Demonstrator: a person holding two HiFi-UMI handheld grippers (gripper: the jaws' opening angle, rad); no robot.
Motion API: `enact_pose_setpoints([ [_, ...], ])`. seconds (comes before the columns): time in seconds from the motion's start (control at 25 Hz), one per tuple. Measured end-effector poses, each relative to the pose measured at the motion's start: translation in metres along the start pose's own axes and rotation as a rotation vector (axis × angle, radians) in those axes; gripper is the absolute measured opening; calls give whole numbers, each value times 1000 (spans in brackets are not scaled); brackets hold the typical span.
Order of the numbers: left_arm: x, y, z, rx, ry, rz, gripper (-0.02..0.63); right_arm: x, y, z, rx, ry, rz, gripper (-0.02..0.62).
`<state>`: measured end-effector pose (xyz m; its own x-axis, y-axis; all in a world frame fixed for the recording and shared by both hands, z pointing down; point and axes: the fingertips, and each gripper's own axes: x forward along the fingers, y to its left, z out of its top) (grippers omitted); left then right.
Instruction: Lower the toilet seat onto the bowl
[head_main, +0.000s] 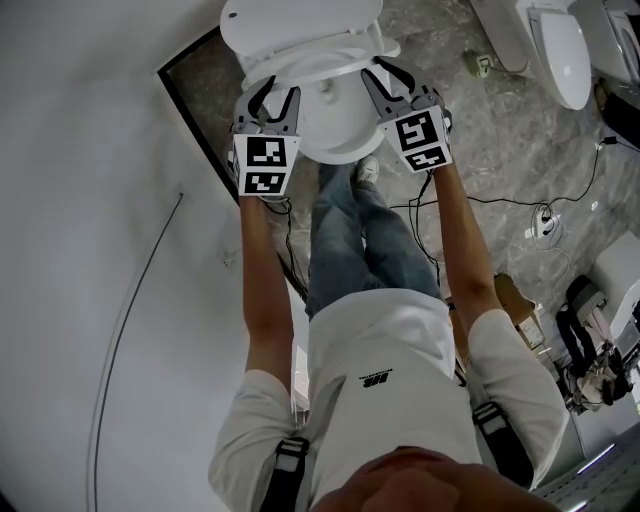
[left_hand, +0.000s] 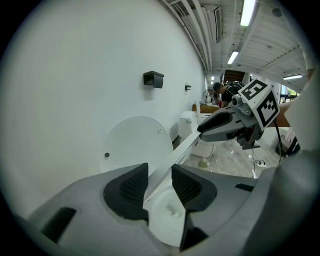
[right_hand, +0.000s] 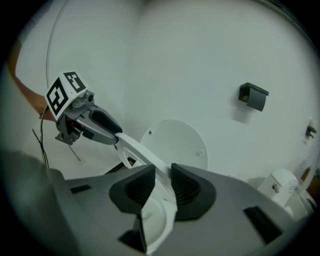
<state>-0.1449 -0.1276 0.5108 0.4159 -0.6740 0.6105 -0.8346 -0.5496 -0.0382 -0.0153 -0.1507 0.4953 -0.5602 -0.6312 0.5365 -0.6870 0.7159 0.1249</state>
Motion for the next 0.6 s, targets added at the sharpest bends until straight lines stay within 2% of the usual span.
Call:
enact_pose_setpoints([
  [0.6,-12,-33,-31,5,22,-33,156,-21,24,-34,-8,30,37,109],
])
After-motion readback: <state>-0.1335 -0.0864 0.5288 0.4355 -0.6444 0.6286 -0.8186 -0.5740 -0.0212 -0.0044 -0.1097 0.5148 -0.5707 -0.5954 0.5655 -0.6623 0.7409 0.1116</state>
